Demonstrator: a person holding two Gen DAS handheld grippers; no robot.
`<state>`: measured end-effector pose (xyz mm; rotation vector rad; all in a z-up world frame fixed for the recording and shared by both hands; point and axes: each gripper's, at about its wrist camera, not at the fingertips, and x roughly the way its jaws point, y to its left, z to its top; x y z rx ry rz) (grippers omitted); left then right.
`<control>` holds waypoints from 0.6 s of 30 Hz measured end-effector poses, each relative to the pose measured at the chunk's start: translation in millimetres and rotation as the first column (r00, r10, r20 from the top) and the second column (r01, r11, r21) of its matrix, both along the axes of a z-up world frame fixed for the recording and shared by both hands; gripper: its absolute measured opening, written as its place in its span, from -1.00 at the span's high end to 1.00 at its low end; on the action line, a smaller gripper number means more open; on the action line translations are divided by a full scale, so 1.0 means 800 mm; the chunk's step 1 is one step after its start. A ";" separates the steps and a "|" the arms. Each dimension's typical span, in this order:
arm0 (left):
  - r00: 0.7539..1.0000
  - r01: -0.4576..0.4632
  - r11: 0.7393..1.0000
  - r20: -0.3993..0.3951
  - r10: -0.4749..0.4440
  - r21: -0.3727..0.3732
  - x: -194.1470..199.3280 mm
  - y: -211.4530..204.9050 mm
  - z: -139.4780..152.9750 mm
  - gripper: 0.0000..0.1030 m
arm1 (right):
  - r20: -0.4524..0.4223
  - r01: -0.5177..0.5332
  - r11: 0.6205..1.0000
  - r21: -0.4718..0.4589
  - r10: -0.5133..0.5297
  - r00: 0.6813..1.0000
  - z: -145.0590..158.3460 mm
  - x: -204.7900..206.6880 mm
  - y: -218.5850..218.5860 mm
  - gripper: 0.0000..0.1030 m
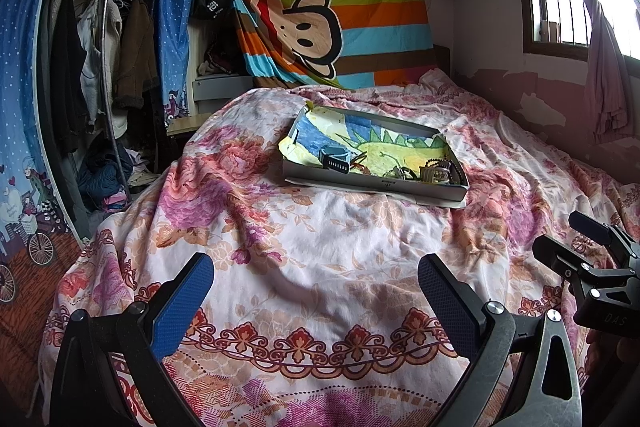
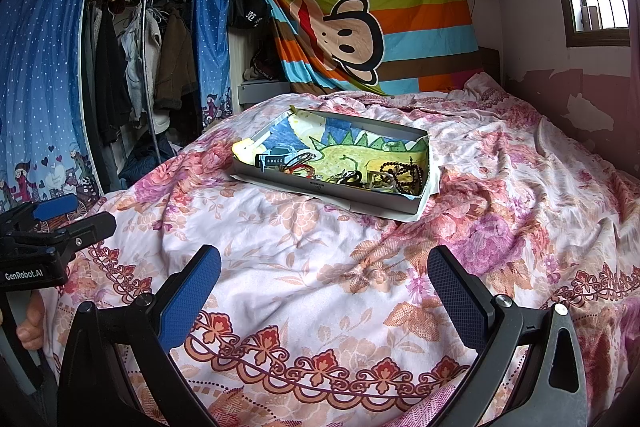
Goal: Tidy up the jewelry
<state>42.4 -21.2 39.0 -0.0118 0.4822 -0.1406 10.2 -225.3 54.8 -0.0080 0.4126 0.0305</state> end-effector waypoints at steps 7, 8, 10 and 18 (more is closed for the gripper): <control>1.000 -0.030 0.995 0.010 0.029 0.094 -0.005 -0.005 -0.007 -0.99 | 0.000 0.000 1.000 0.000 0.000 1.000 0.000 0.000 0.000 -0.97; 1.000 -0.030 0.995 0.011 0.029 0.099 -0.004 -0.004 -0.006 -0.99 | 0.000 0.000 1.000 0.000 0.000 1.000 0.000 0.000 0.000 -0.97; 0.999 -0.032 0.994 0.012 0.031 0.109 -0.003 -0.005 -0.005 -0.99 | 0.000 0.000 1.000 0.000 0.000 1.000 0.000 0.000 0.001 -0.97; 1.000 -0.024 0.993 0.008 0.023 0.114 -0.002 -0.005 -0.006 -0.99 | -0.002 0.000 1.000 -0.001 0.000 1.000 0.000 0.000 0.002 -0.97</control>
